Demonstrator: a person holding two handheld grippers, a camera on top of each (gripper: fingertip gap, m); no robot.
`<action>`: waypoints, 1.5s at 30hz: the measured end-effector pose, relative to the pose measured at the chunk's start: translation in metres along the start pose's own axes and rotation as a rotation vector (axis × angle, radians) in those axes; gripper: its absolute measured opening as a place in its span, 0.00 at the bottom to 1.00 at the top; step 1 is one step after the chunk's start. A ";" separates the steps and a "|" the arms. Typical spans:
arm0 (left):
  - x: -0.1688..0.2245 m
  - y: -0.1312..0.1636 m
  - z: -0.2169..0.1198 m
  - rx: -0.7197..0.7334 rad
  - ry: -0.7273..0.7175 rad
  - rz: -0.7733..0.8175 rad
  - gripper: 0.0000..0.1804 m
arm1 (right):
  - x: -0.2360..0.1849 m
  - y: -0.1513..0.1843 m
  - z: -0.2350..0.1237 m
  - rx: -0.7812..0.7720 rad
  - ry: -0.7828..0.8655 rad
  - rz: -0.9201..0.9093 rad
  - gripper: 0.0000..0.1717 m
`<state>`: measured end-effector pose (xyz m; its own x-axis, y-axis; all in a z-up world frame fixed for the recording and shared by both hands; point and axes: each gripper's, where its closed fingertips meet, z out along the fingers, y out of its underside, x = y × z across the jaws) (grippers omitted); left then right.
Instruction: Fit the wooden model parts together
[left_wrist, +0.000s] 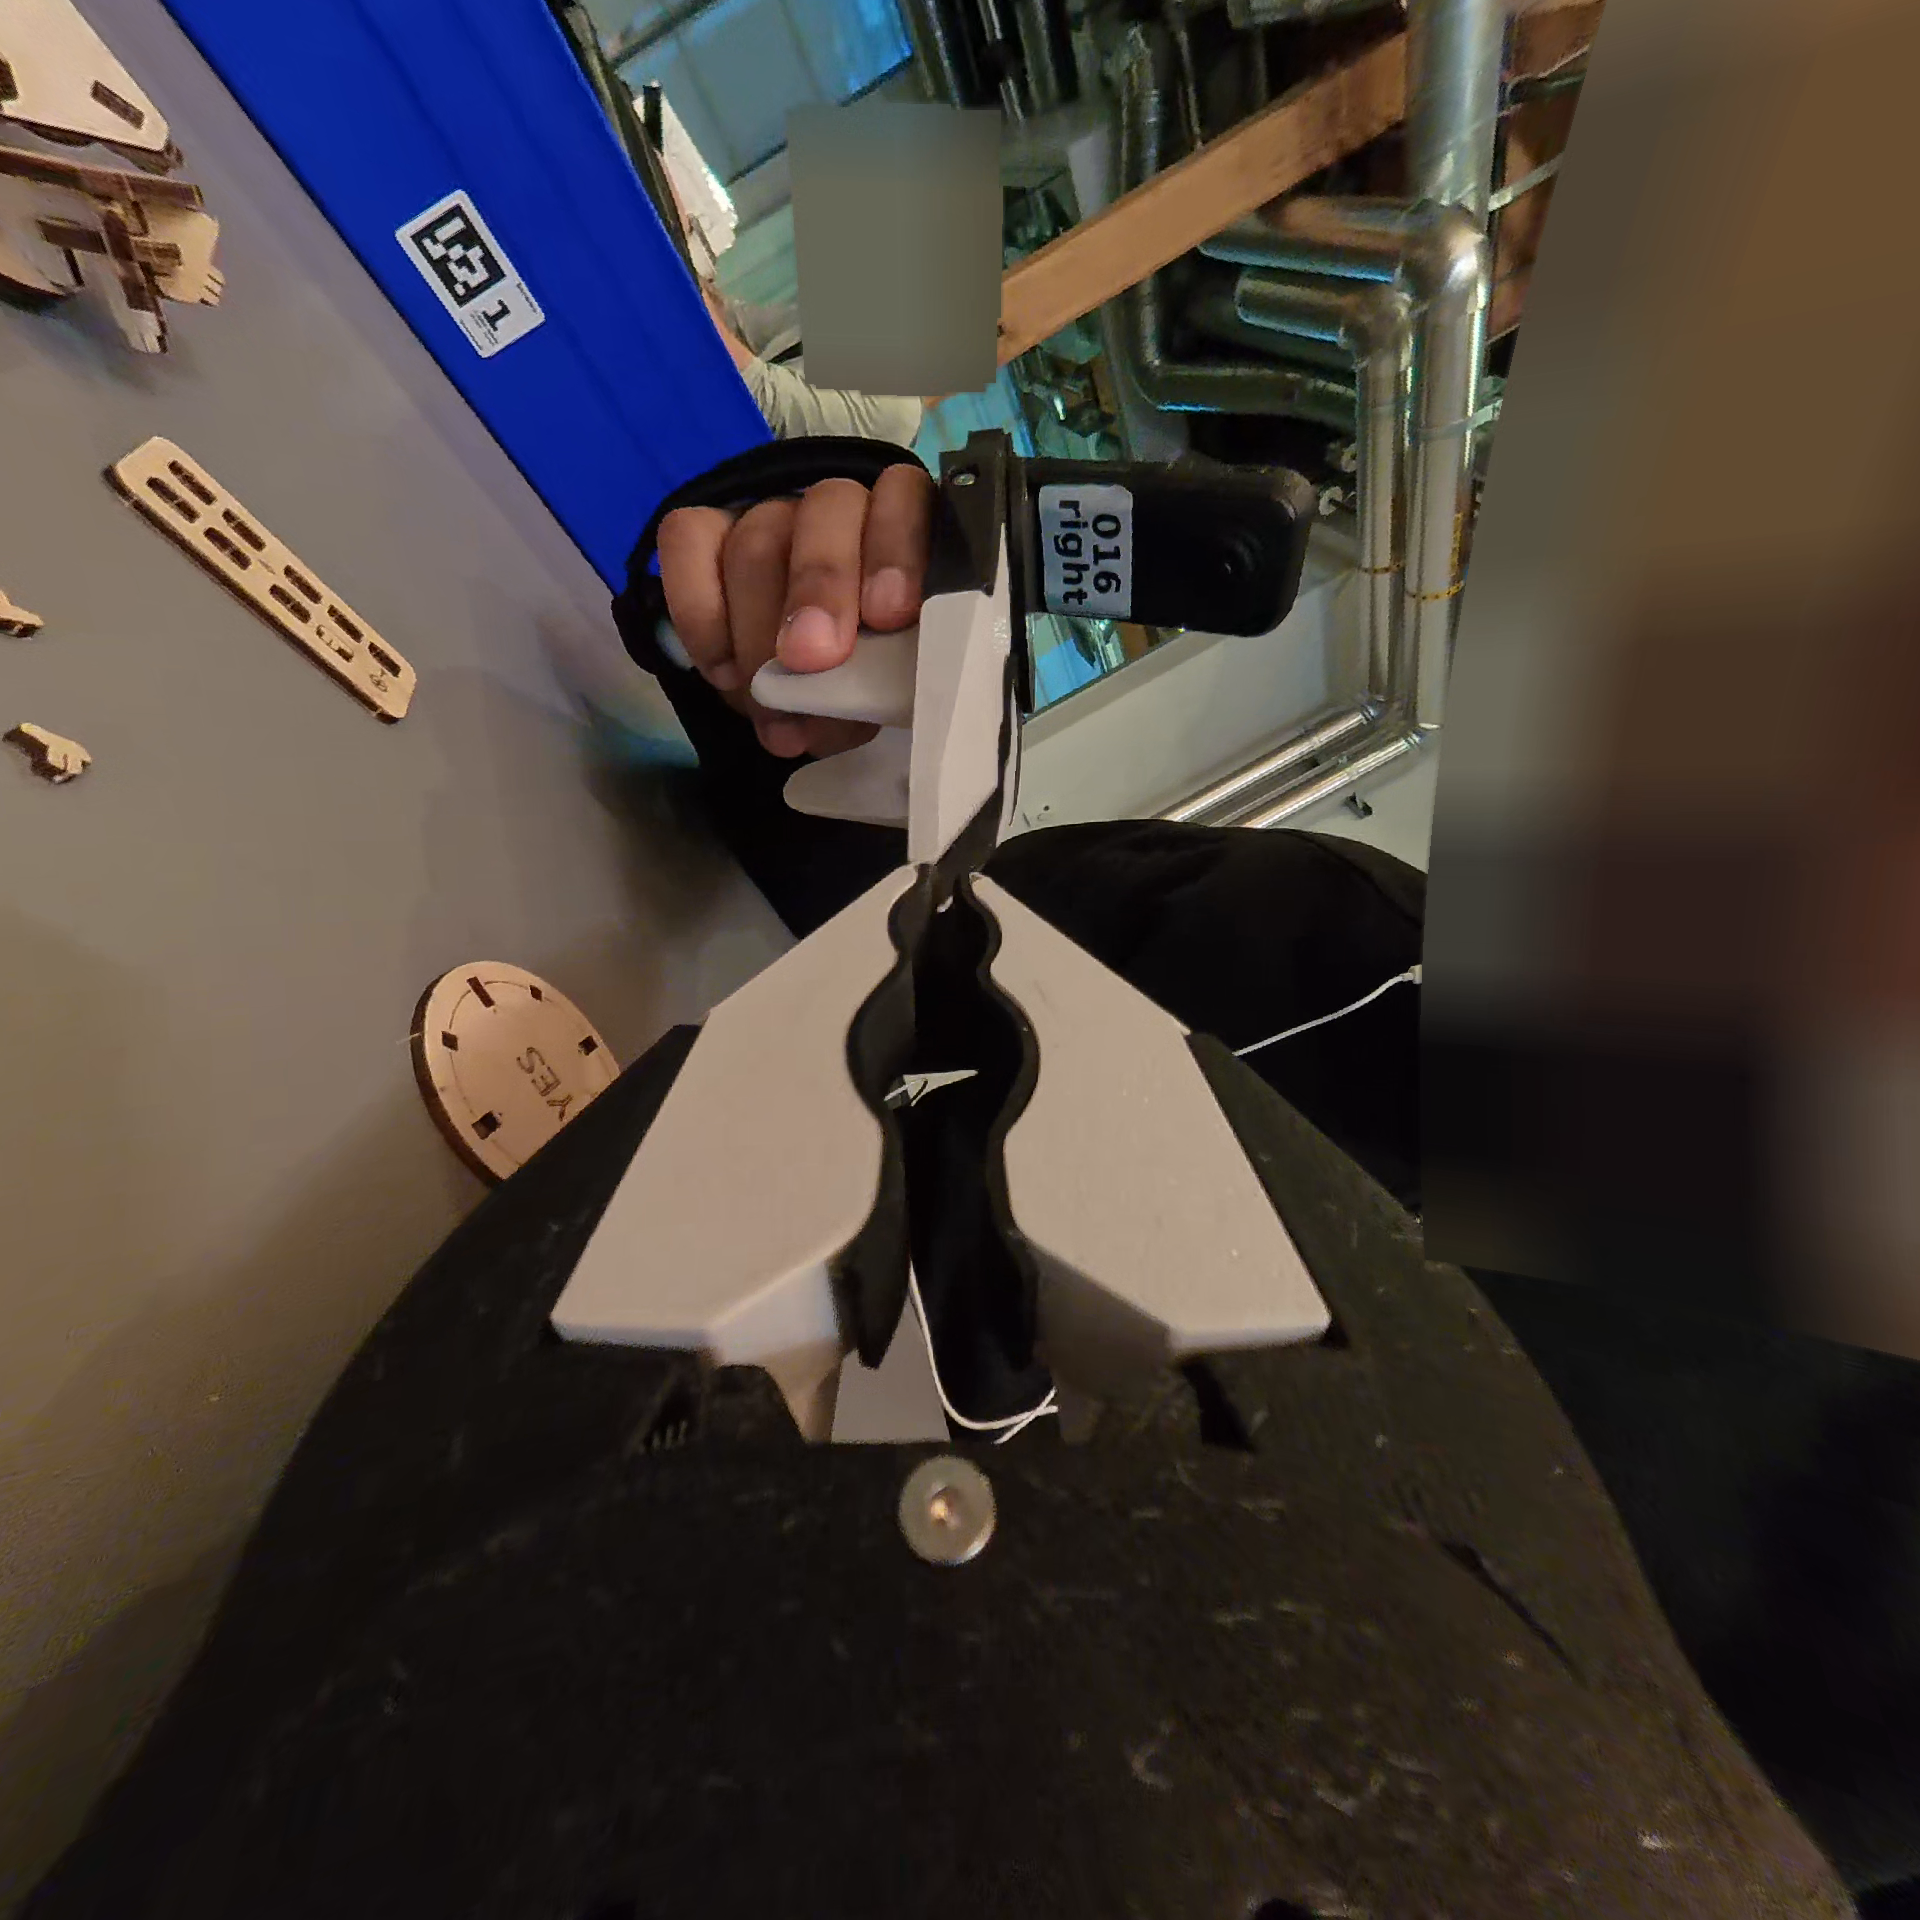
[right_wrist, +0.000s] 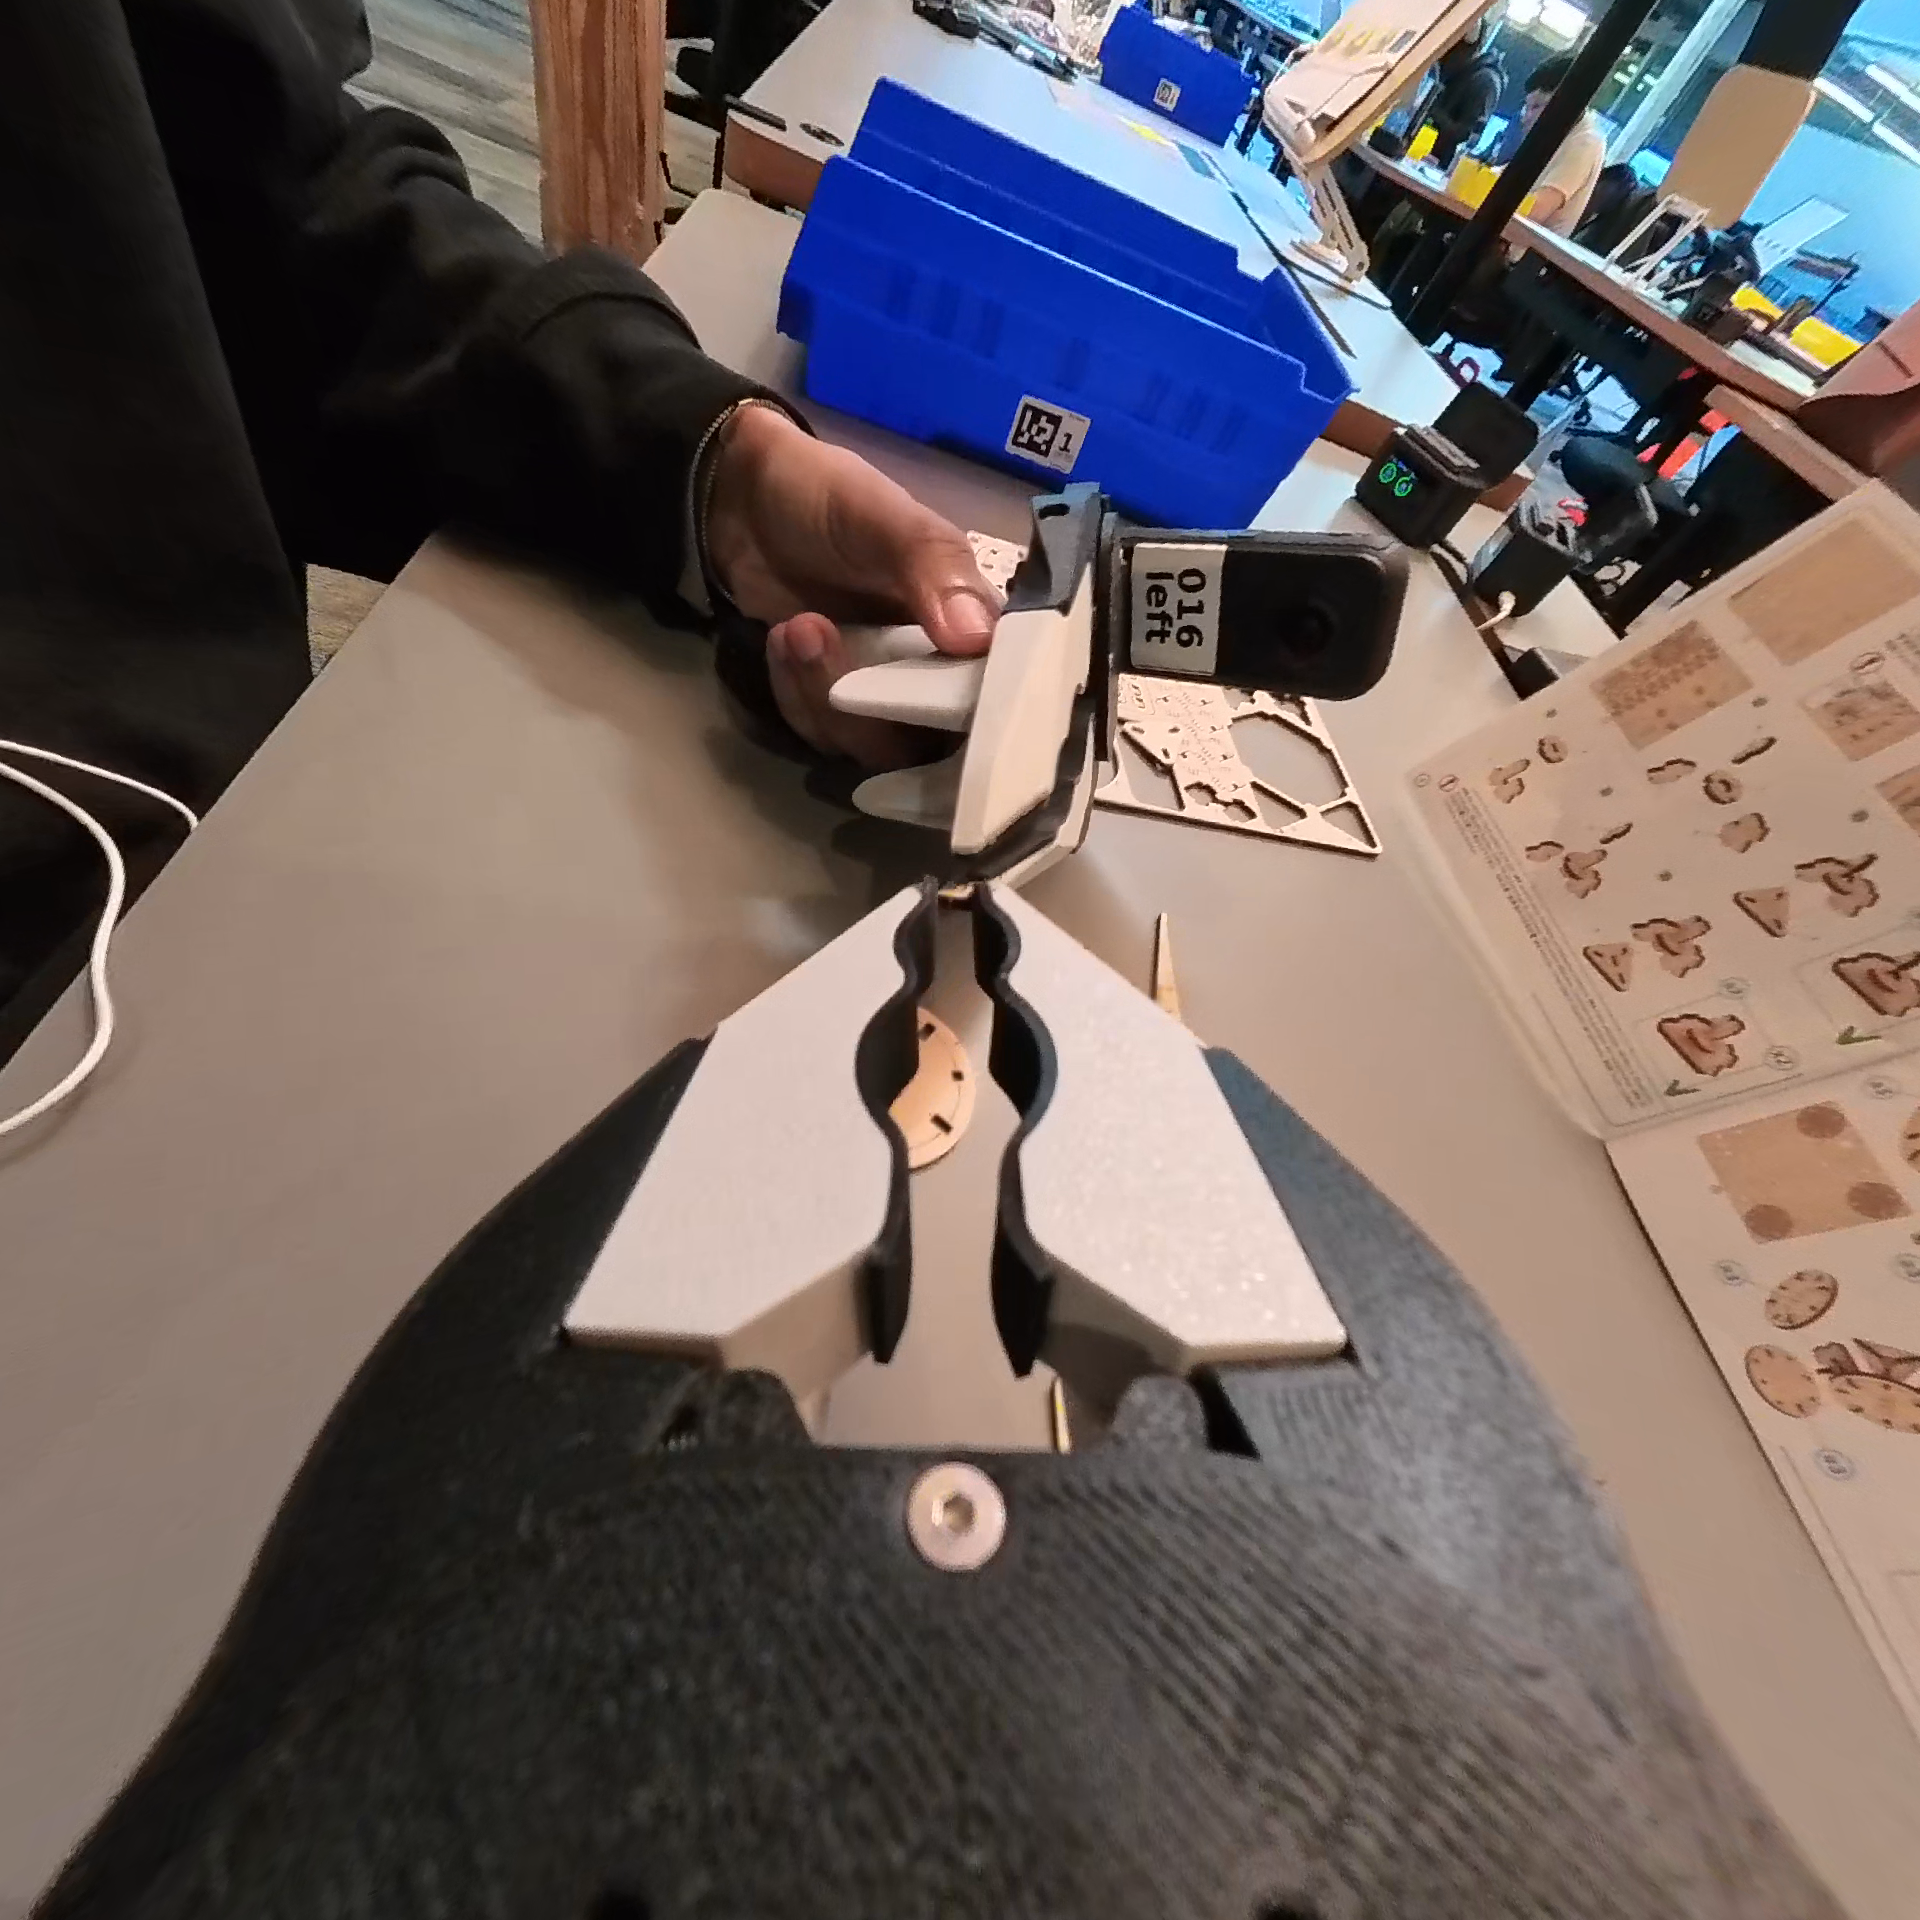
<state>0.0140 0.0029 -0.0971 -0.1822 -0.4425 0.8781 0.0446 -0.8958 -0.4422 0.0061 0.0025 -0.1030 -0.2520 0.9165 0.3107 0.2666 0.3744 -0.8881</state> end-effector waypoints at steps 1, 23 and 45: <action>-0.001 -0.001 0.000 0.005 -0.006 -0.001 0.02 | 0.000 -0.001 0.000 0.006 0.005 -0.003 0.03; 0.000 -0.010 -0.002 0.079 0.027 -0.042 0.00 | 0.013 -0.003 0.003 0.010 0.156 -0.119 0.08; -0.001 -0.008 -0.001 0.065 0.007 -0.027 0.01 | 0.010 -0.003 0.003 -0.029 0.129 -0.081 0.02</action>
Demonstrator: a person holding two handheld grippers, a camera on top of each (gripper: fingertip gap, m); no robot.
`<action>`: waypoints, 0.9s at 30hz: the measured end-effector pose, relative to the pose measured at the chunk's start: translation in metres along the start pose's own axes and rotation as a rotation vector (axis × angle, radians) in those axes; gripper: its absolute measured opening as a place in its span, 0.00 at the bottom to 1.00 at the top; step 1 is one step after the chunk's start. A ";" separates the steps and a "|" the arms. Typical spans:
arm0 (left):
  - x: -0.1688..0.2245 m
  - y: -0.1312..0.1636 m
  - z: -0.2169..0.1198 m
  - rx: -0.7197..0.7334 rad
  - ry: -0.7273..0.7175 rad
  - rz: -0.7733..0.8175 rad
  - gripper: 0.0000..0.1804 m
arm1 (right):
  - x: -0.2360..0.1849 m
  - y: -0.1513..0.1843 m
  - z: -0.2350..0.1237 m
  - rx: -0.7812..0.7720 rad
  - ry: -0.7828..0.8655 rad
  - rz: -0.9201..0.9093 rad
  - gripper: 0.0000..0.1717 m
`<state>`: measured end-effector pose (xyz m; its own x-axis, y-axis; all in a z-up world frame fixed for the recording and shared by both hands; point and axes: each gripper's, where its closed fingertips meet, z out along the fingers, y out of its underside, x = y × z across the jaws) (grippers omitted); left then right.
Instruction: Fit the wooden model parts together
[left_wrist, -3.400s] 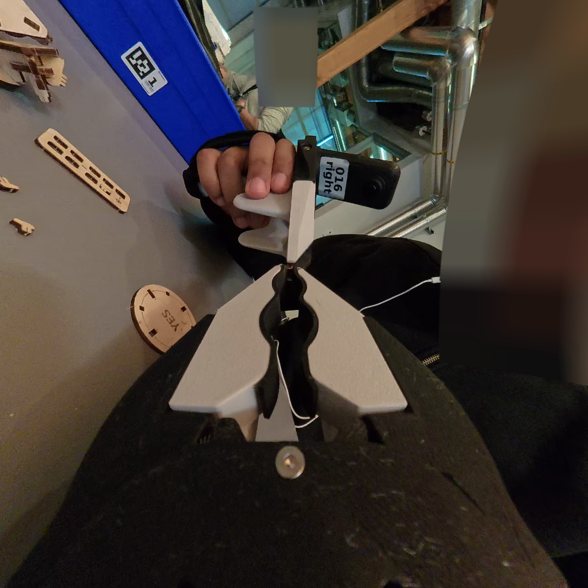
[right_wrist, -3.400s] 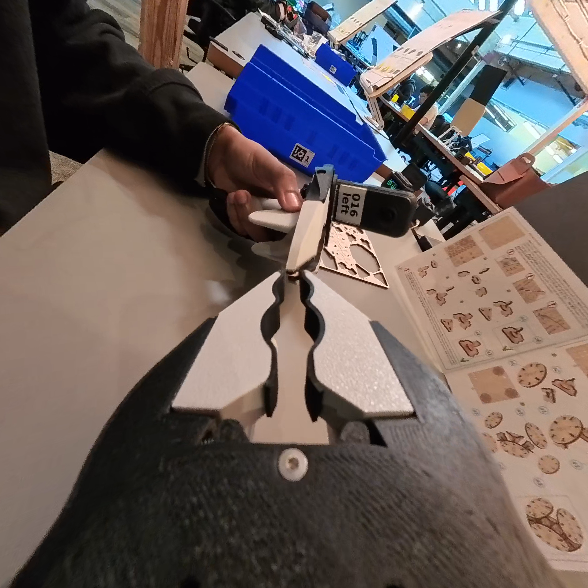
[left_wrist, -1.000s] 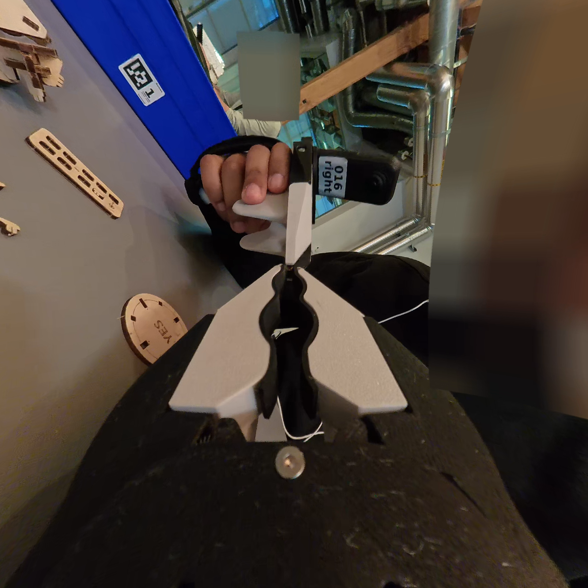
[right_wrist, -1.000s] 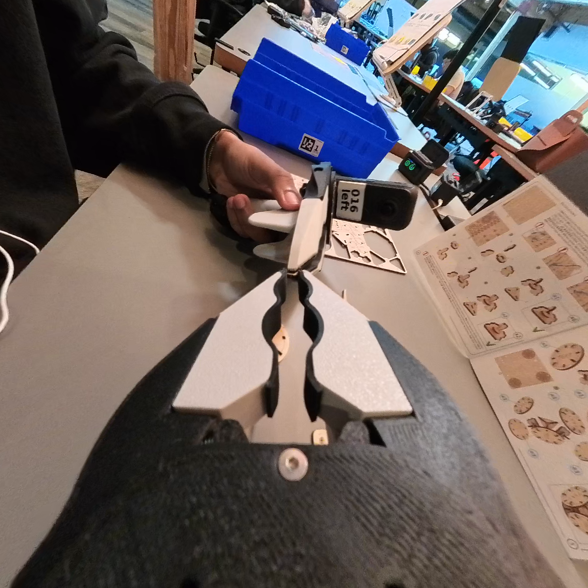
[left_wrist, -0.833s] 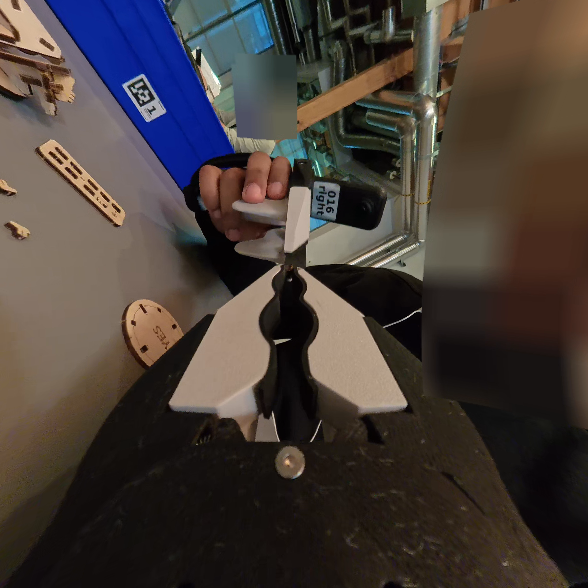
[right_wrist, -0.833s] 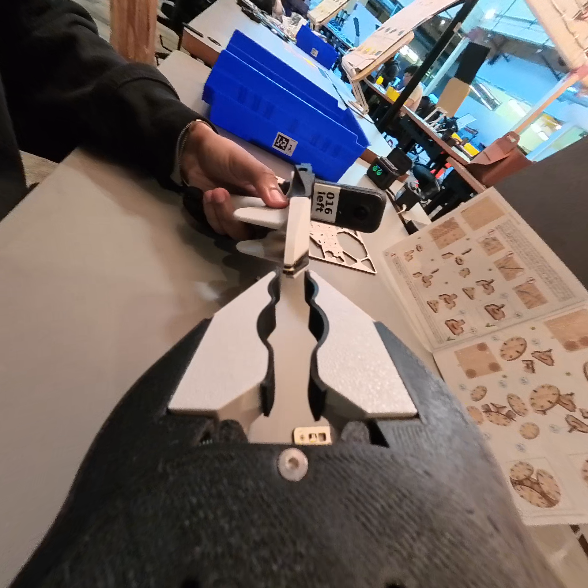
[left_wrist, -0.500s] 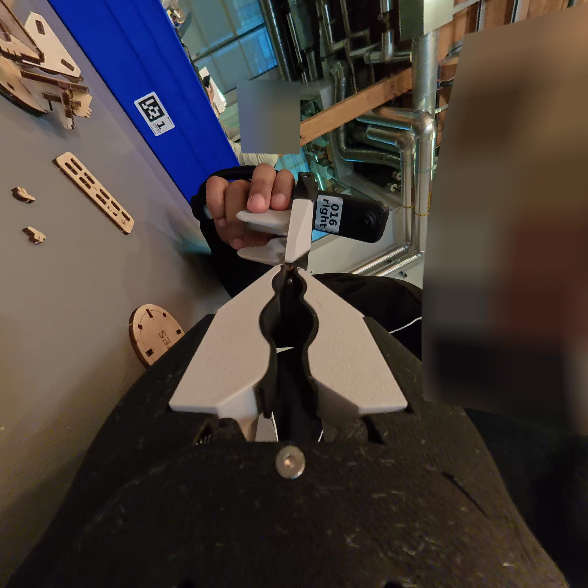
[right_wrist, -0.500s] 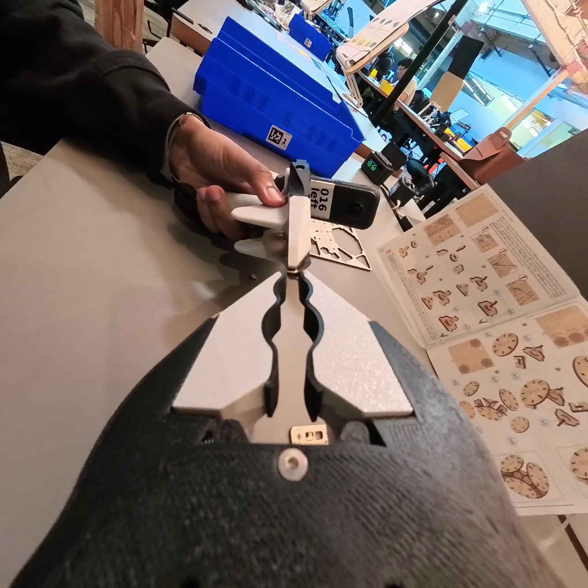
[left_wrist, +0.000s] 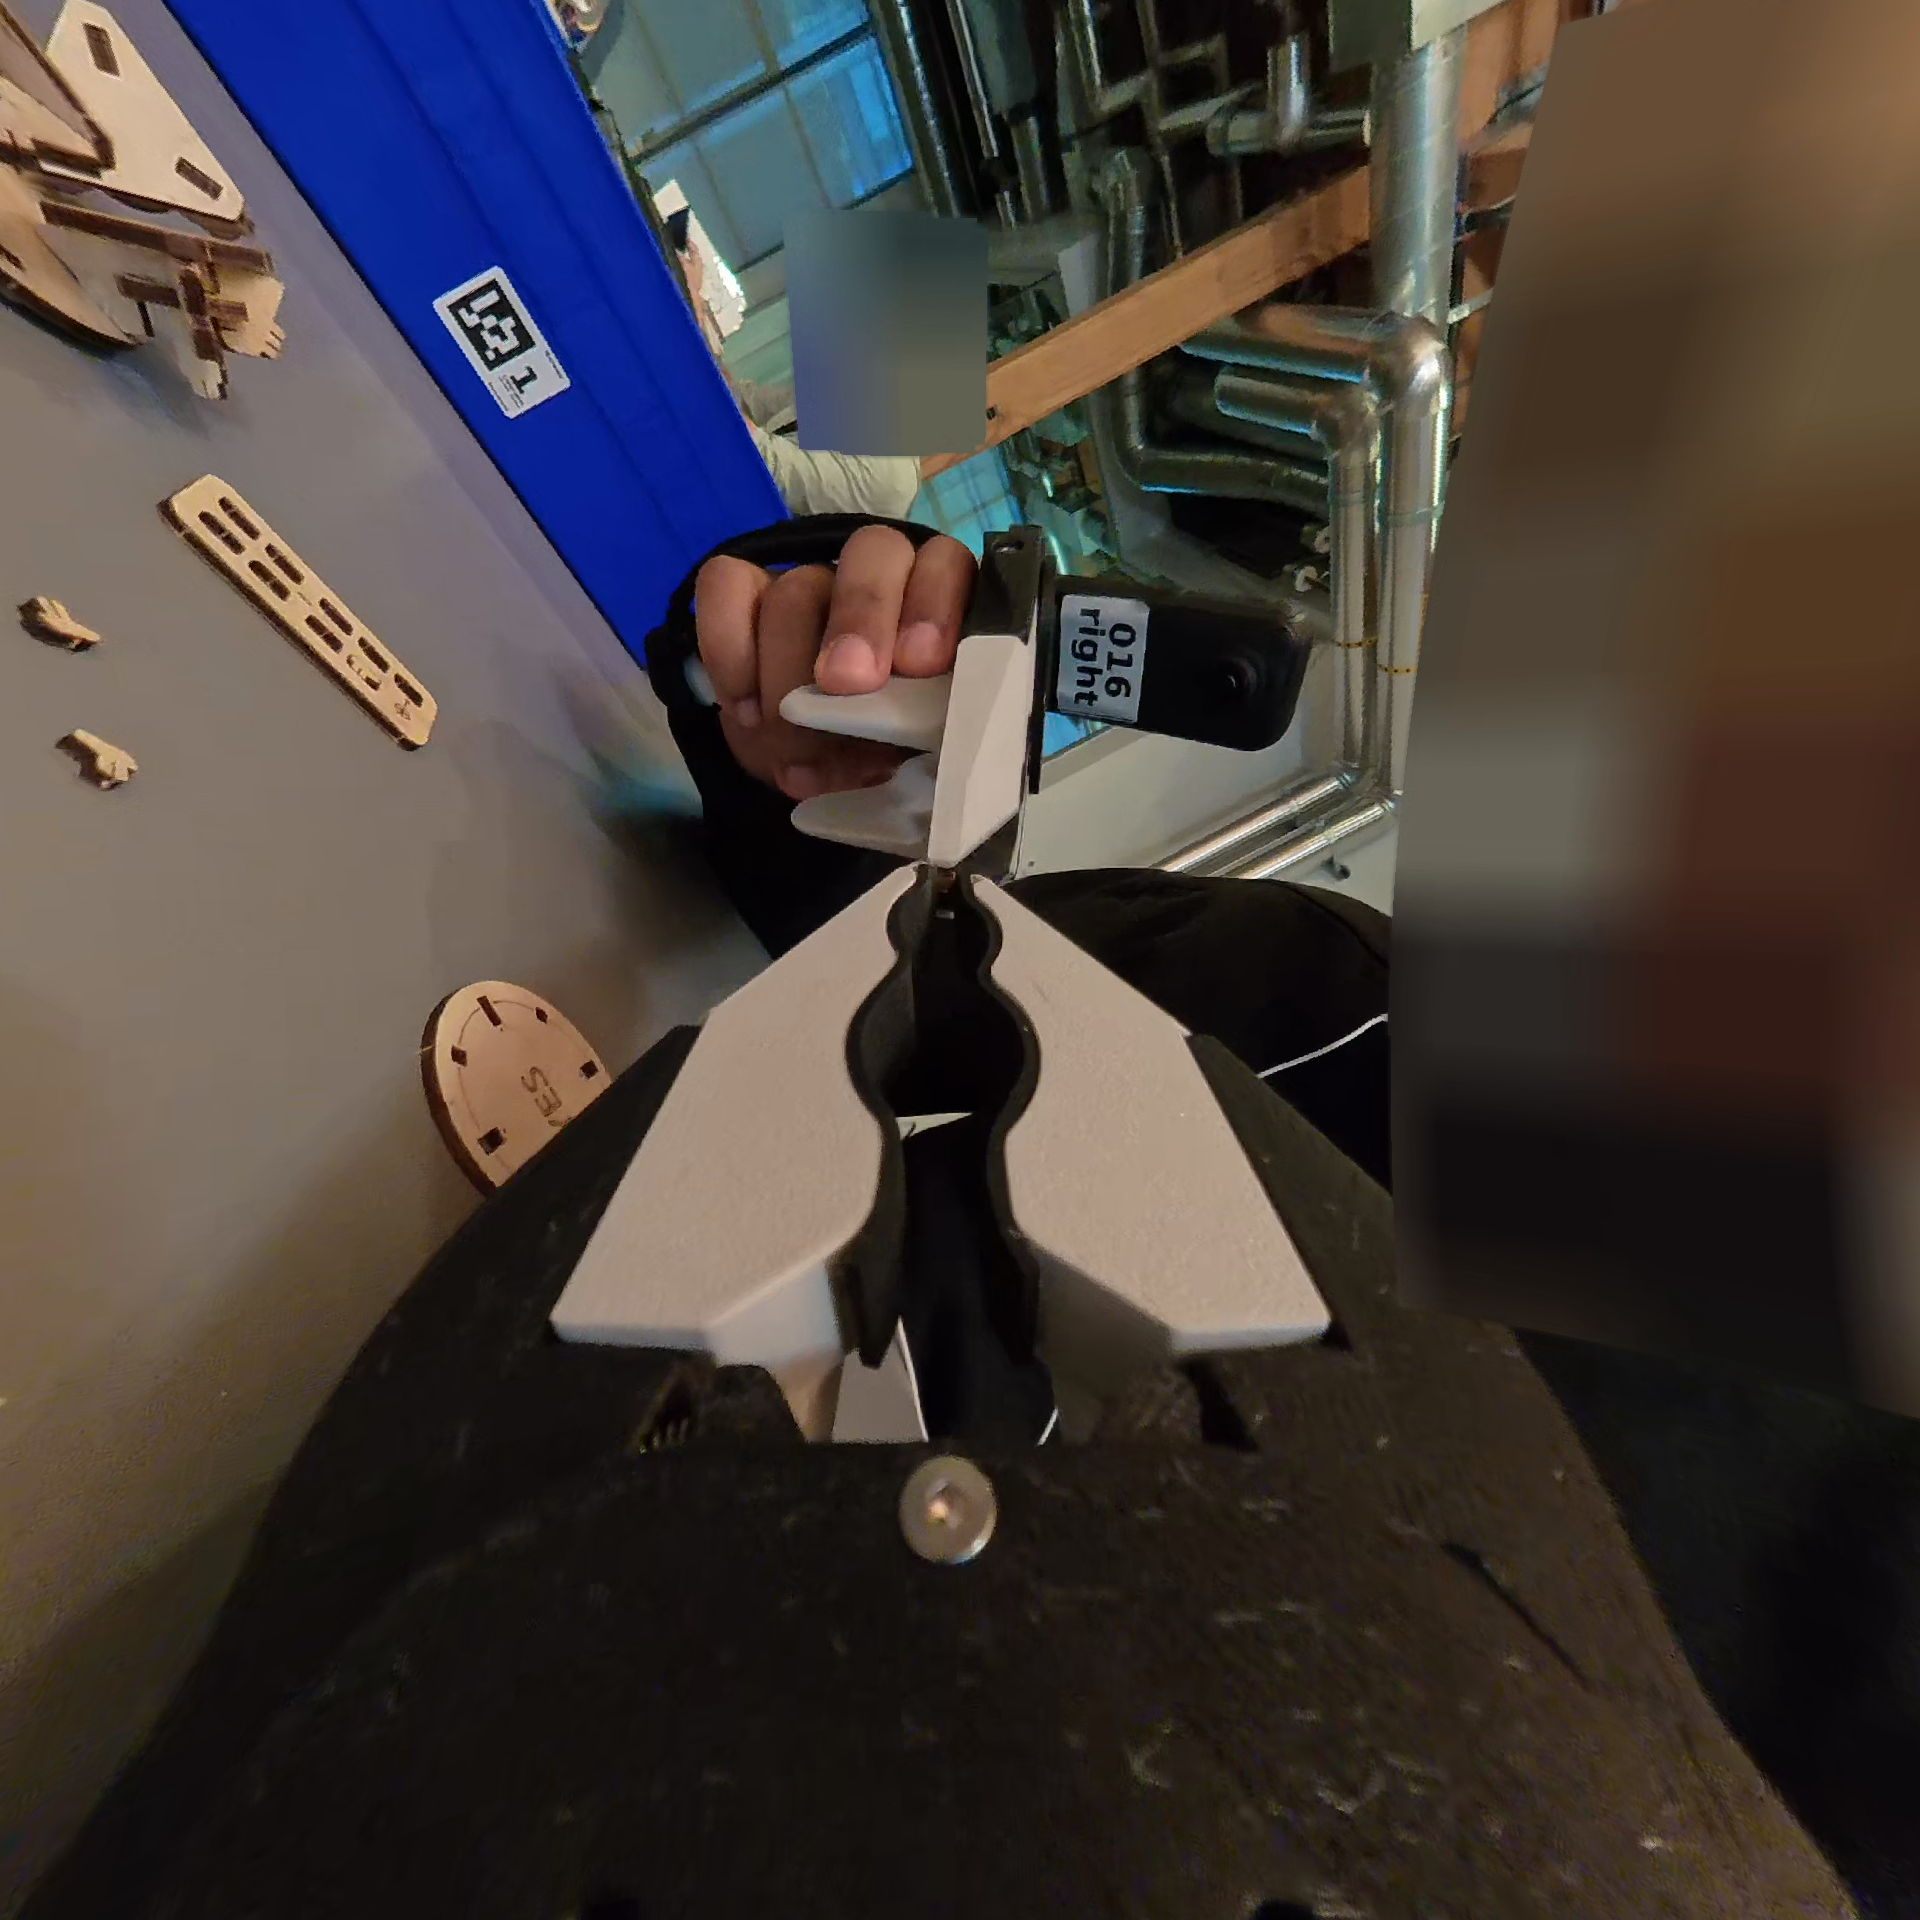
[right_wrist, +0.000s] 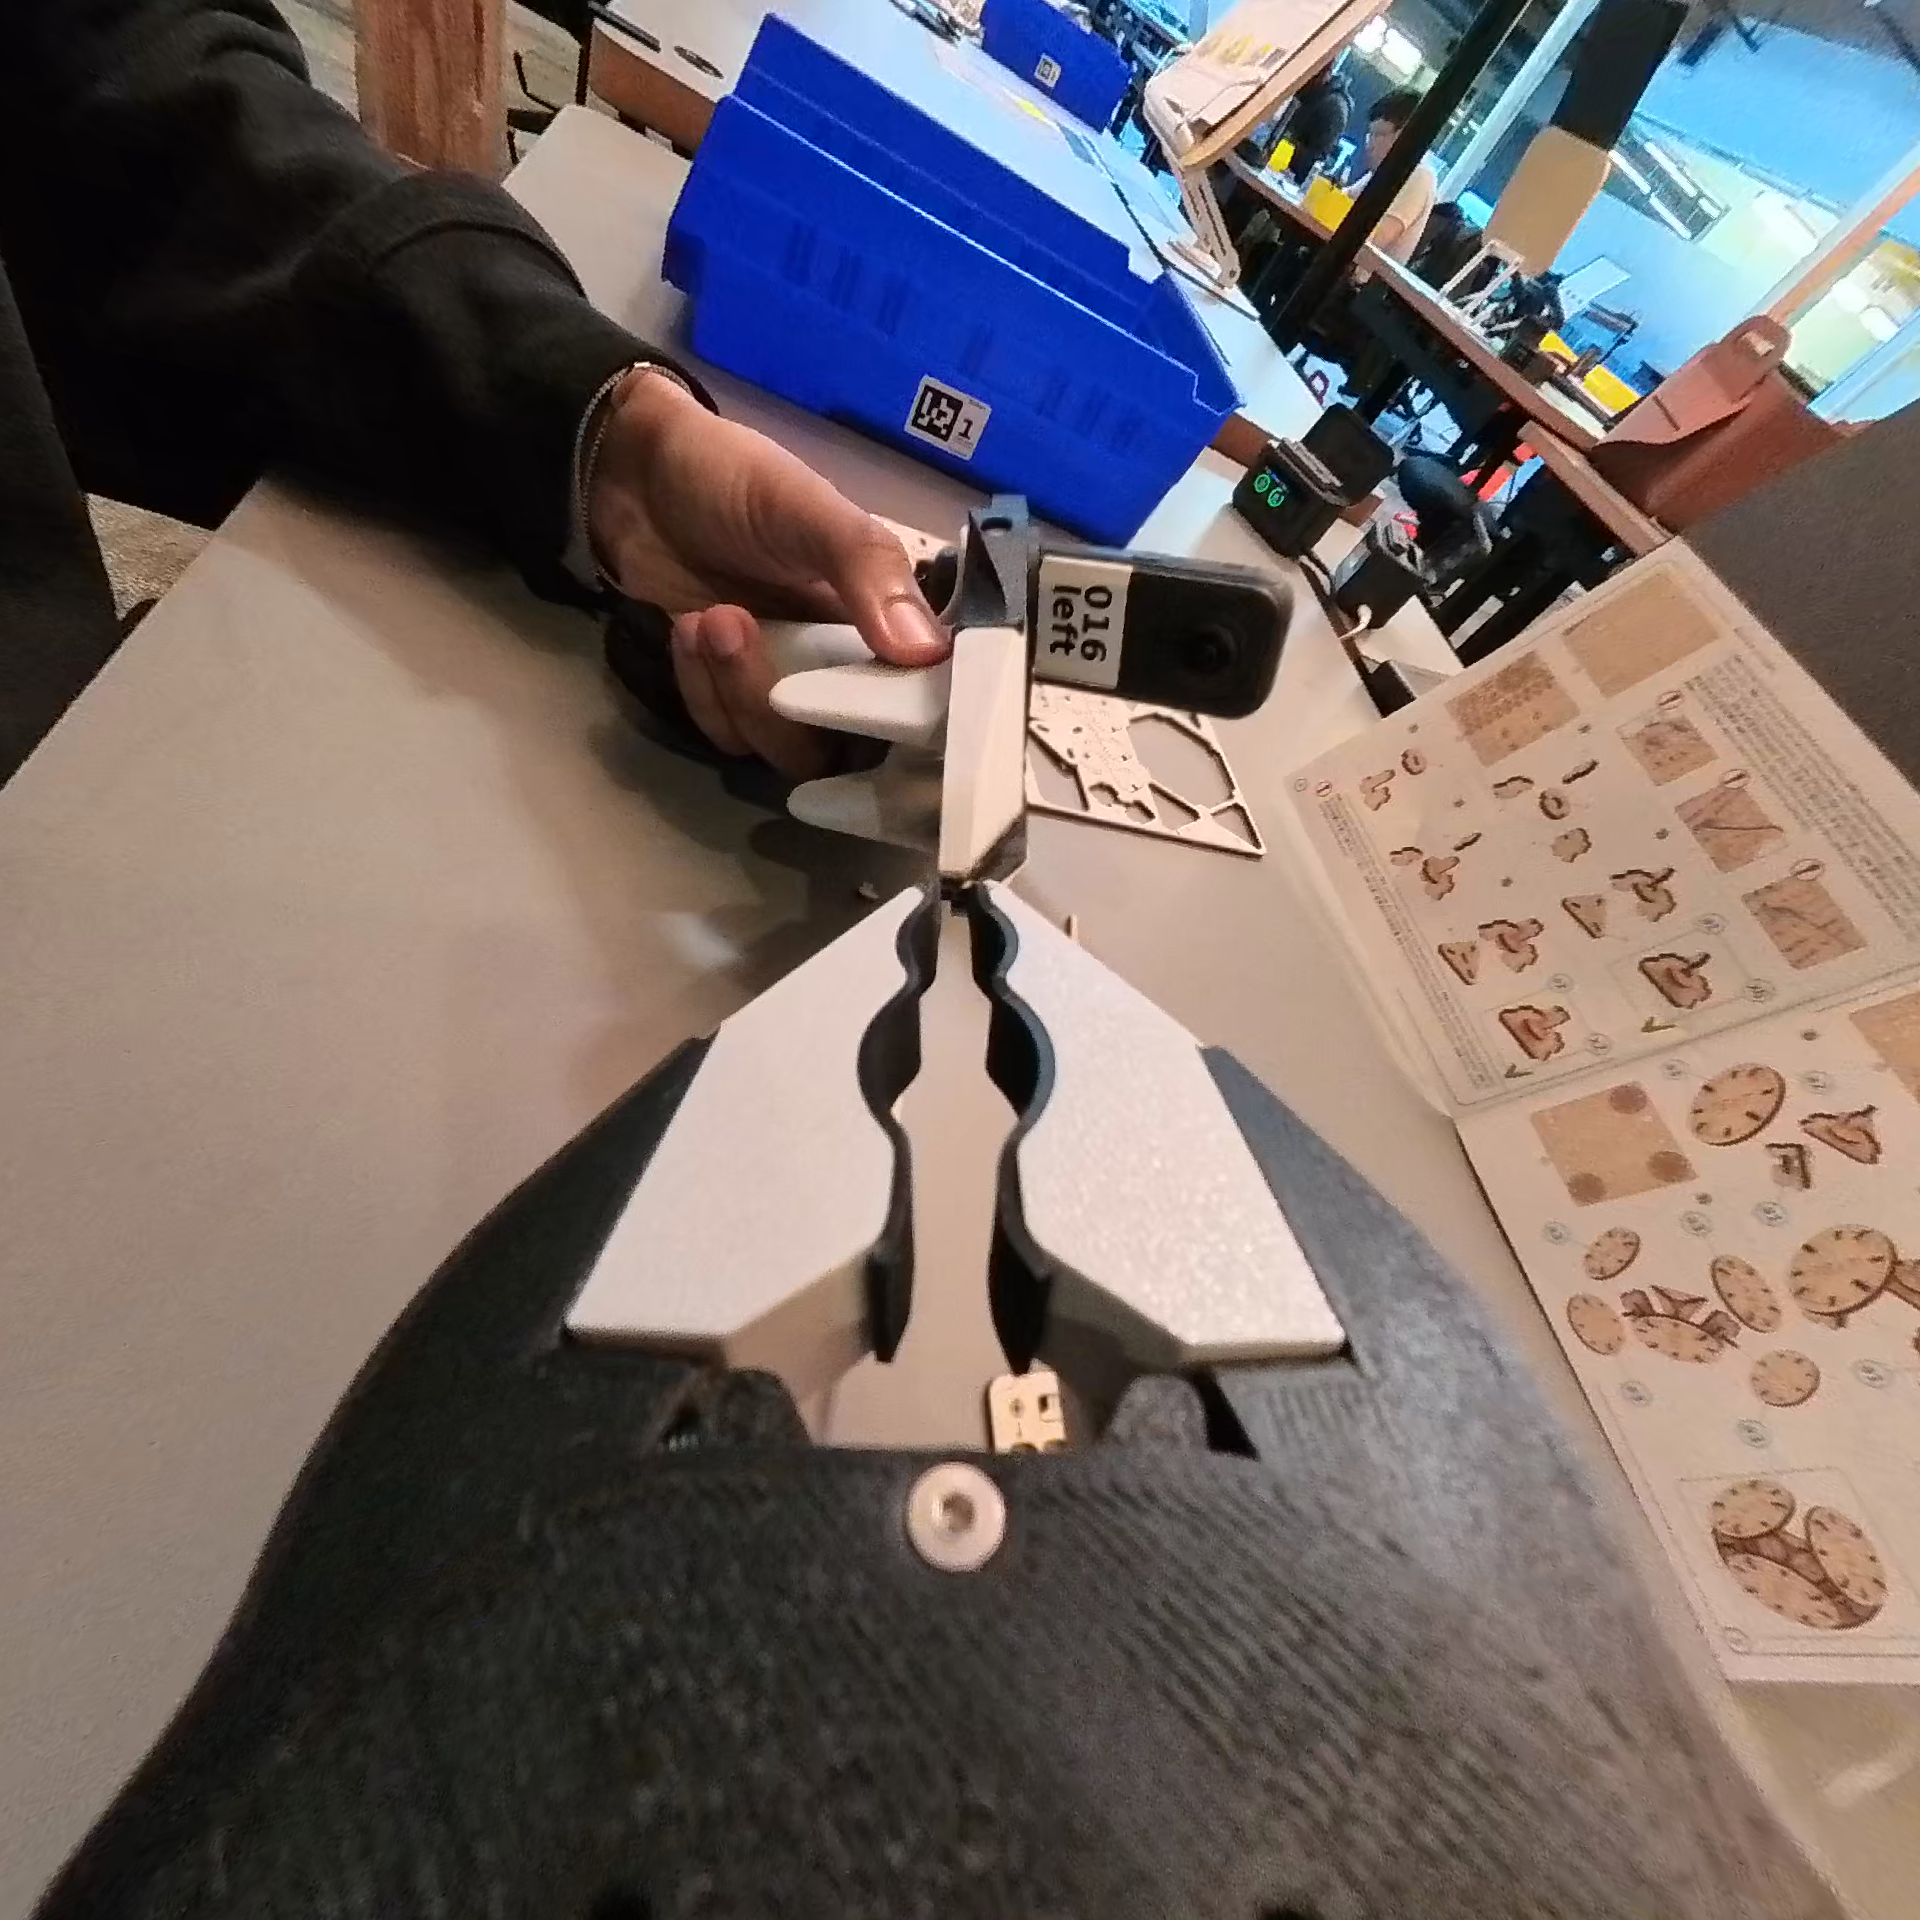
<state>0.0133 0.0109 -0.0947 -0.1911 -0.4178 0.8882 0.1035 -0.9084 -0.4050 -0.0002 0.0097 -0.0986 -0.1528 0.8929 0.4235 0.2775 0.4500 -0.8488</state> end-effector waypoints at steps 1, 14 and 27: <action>0.000 0.000 0.000 0.000 -0.006 0.008 0.01 | 0.000 0.000 0.000 0.004 0.004 -0.003 0.02; 0.004 -0.003 -0.003 0.014 0.014 0.017 0.01 | 0.003 -0.003 -0.002 0.016 0.027 -0.020 0.02; 0.005 -0.002 -0.004 -0.001 0.018 0.012 0.00 | 0.002 -0.005 -0.001 0.041 0.027 -0.038 0.03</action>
